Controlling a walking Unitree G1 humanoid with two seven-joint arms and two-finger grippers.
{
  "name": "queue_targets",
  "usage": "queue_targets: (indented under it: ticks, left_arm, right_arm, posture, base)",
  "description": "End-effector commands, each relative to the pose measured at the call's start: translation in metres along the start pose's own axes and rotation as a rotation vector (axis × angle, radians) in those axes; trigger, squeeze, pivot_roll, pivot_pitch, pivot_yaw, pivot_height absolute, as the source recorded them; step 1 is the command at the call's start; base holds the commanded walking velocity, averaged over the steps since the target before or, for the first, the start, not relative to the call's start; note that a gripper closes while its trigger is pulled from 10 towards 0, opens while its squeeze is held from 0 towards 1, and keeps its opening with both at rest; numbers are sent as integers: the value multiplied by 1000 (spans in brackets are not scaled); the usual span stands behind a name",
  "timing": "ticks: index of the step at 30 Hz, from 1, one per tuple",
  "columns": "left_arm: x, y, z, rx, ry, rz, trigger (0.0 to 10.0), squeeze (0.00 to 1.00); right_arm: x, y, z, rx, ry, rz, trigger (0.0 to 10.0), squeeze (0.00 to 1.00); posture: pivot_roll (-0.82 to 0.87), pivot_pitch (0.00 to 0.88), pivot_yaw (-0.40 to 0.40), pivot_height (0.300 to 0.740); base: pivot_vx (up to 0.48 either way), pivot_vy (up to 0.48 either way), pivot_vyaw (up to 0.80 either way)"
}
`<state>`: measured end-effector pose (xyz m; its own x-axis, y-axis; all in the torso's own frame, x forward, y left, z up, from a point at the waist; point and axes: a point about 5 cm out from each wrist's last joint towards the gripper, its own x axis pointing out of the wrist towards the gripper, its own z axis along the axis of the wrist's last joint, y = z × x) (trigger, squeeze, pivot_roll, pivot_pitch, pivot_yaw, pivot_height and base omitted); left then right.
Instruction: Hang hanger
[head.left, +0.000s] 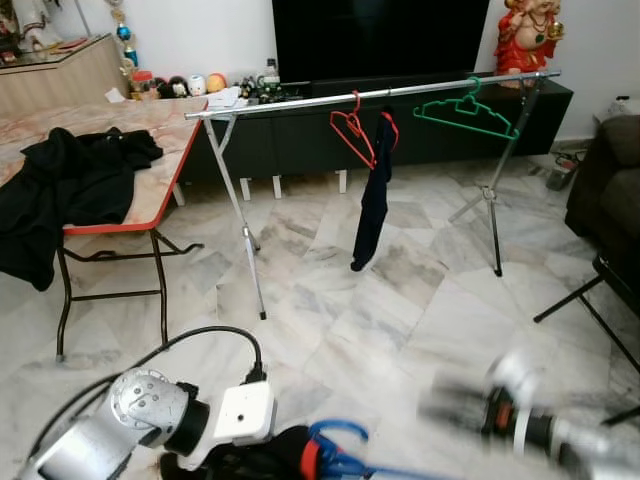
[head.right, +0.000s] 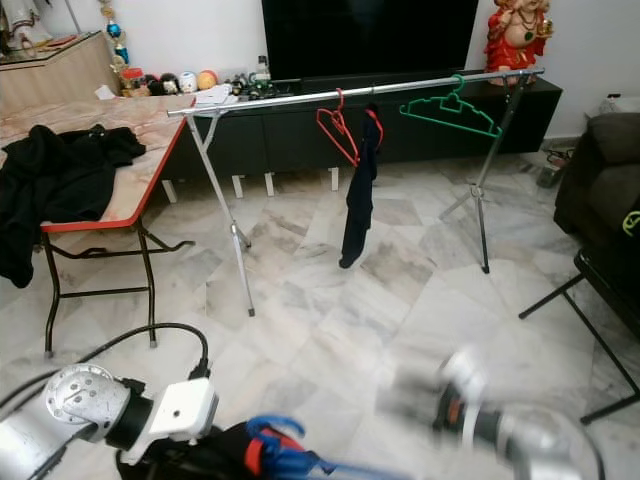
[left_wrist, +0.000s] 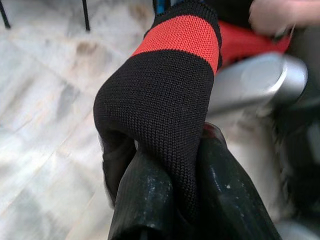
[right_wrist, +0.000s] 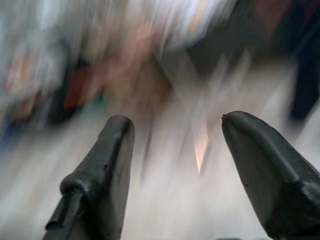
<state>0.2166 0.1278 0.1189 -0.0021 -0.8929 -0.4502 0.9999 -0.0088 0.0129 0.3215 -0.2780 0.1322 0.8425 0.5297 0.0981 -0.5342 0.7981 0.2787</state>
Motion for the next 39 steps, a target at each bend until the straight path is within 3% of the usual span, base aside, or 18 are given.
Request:
queue_targets:
  ticks: [1,4,10,16,18,19,22,23,27,30,32,35,37,39]
  left_arm:
    - [-7,3,-2,-33,-23,41,10000,0]
    - [-1,5,-7,-74,-49,77,10000,0]
    - [2,14,-8,-135,-134,175,10000,0]
    - [13,48,-12,-302,-345,550,10000,0]
    - [14,53,-12,-319,-356,601,10000,0]
    - [14,61,-13,-353,-376,704,10000,0]
    - [12,76,-14,-398,-396,875,10000,0]
    - [10,82,-8,-440,-473,947,10000,0]
    - [1,93,1,-486,-593,1071,10000,0]
    - [-25,106,15,-511,-829,1331,10000,0]
    - [-33,110,27,-480,-926,1346,10000,0]
    - [-32,112,33,-474,-940,1322,10000,0]
    - [-30,112,36,-460,-925,1303,10000,0]
    - [-15,112,30,-402,-766,1242,10000,0]
  right_arm:
    - [-5,-7,11,40,-103,-75,10000,0]
    - [-1,-7,26,49,-181,-74,10000,0]
    - [8,-1,28,56,-206,-55,10000,0]
    - [13,3,23,88,-229,-70,10000,0]
    - [12,3,23,92,-235,-71,10000,0]
    - [12,4,22,110,-256,-86,10000,0]
    - [9,3,19,140,-286,-119,10000,0]
    - [8,4,15,147,-287,-127,10000,0]
    - [7,9,5,169,-282,-128,10000,0]
    - [8,14,-12,166,-249,-187,10000,0]
    - [7,15,-20,213,-273,-235,10000,0]
    - [8,18,-25,237,-279,-241,10000,0]
    - [9,20,-27,238,-275,-241,10000,0]
    - [12,24,-29,233,-266,-232,10000,0]
  posture:
    - [-76,20,53,740]
    - [-75,12,53,740]
    - [-74,1,59,740]
    - [-72,0,60,740]
    - [-72,0,60,740]
    - [-71,0,58,740]
    - [-72,0,57,740]
    - [-71,0,58,740]
    - [-73,4,60,740]
    - [-78,8,60,740]
    - [-76,9,62,740]
    - [-76,11,65,740]
    - [-75,12,65,740]
    - [-70,15,64,740]
  base:
    - [0,0,0]
    - [0,0,0]
    - [0,0,0]
    - [0,0,0]
    - [0,0,0]
    - [0,0,0]
    - [0,0,0]
    - [0,0,0]
    - [0,0,0]
    - [0,0,0]
    - [0,0,0]
    - [0,0,0]
    - [0,0,0]
    - [0,0,0]
